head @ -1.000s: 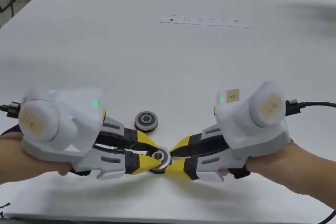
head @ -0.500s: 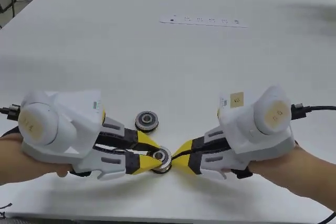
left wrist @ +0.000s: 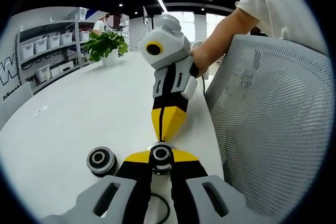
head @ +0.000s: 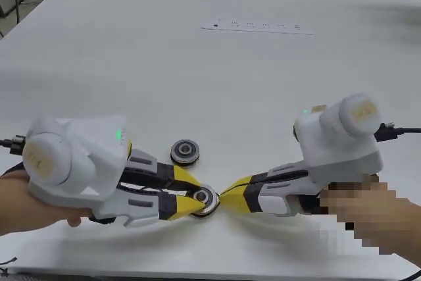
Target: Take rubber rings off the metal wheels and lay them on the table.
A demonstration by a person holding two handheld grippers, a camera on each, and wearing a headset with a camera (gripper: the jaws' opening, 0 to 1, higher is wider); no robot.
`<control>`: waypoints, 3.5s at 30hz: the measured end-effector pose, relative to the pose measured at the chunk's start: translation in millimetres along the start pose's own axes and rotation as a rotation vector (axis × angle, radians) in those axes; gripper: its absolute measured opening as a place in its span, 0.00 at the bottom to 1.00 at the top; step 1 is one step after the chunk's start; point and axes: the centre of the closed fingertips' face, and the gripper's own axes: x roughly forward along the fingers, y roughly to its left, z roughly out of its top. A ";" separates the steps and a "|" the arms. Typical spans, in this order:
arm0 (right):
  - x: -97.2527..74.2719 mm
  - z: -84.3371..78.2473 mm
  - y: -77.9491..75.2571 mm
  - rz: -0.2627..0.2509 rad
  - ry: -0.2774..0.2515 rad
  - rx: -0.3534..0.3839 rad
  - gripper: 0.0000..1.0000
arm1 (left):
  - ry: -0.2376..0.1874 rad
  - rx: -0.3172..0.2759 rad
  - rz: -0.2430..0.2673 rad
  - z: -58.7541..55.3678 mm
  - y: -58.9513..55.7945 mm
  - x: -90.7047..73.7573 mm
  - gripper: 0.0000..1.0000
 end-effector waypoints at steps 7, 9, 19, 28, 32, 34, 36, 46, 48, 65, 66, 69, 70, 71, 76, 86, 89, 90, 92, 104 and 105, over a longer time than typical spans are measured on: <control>0.4 6.7 5.3 0.037 -0.043 0.121 0.00 | -0.004 -0.002 0.001 -0.2 0.2 0.1 0.07; 0.3 7.4 7.7 0.054 -0.052 0.153 0.00 | -0.001 0.003 0.001 -0.3 0.2 0.2 0.07; 4.0 11.6 17.1 0.073 -0.049 0.139 0.00 | 0.003 0.011 -0.001 -1.6 1.7 -0.5 0.07; 4.0 15.2 22.2 0.111 -0.076 0.145 0.00 | 0.002 0.009 -0.002 -2.2 2.2 -0.6 0.07; 7.2 22.9 31.8 0.121 -0.053 0.079 0.00 | 0.003 0.000 -0.003 -1.4 1.5 0.1 0.07; 9.7 22.4 32.5 0.109 -0.035 0.051 0.00 | 0.003 -0.007 -0.001 -1.6 1.6 0.0 0.07; 9.9 20.3 28.4 0.103 -0.034 0.078 0.00 | 0.002 -0.007 0.000 -1.6 1.8 -0.1 0.07; 3.6 17.2 15.5 0.061 -0.033 0.093 0.00 | -0.004 -0.066 -0.025 1.0 0.2 -7.5 0.09; 1.9 17.9 14.4 0.058 -0.036 0.095 0.00 | -0.039 -0.088 -0.029 8.2 0.2 -12.1 0.09; -12.0 25.5 6.5 0.034 -0.061 0.105 0.00 | -0.096 -0.054 0.009 23.9 2.6 -47.7 0.54; -12.6 26.7 6.9 0.033 -0.063 0.103 0.00 | -0.095 -0.056 0.009 23.9 1.9 -50.7 0.56; -14.3 30.0 7.6 0.032 -0.069 0.101 0.00 | -0.100 -0.054 0.022 23.7 2.9 -58.9 0.62; -14.9 31.4 7.9 0.031 -0.071 0.098 0.00 | -0.097 -0.053 0.028 23.0 3.2 -61.5 0.65; -15.0 32.0 8.2 0.031 -0.072 0.097 0.00 | -0.092 -0.048 0.042 21.4 4.6 -65.8 0.67; -13.9 34.1 7.0 0.028 -0.078 0.092 0.00 | -0.086 -0.055 0.099 14.7 11.7 -85.9 0.72; -6.2 47.9 12.3 0.051 -0.085 0.070 0.00 | -0.097 -0.098 0.208 3.4 17.8 -111.3 0.76; -1.6 51.0 15.1 0.063 -0.081 0.057 0.00 | -0.113 -0.125 0.230 1.4 16.0 -112.3 0.77; 0.0 52.1 16.7 0.068 -0.078 0.053 0.00 | -0.113 -0.130 0.233 0.3 14.8 -112.2 0.77; 4.3 54.9 20.1 0.079 -0.073 0.041 0.00 | -0.112 -0.137 0.240 -2.4 11.7 -111.8 0.78; 33.5 50.9 36.5 0.128 0.000 -0.011 0.00 | -0.097 -0.184 0.247 -13.5 1.2 -114.8 0.81; 37.2 48.7 37.6 0.128 0.015 -0.022 0.00 | -0.093 -0.183 0.249 -14.5 1.1 -115.0 0.81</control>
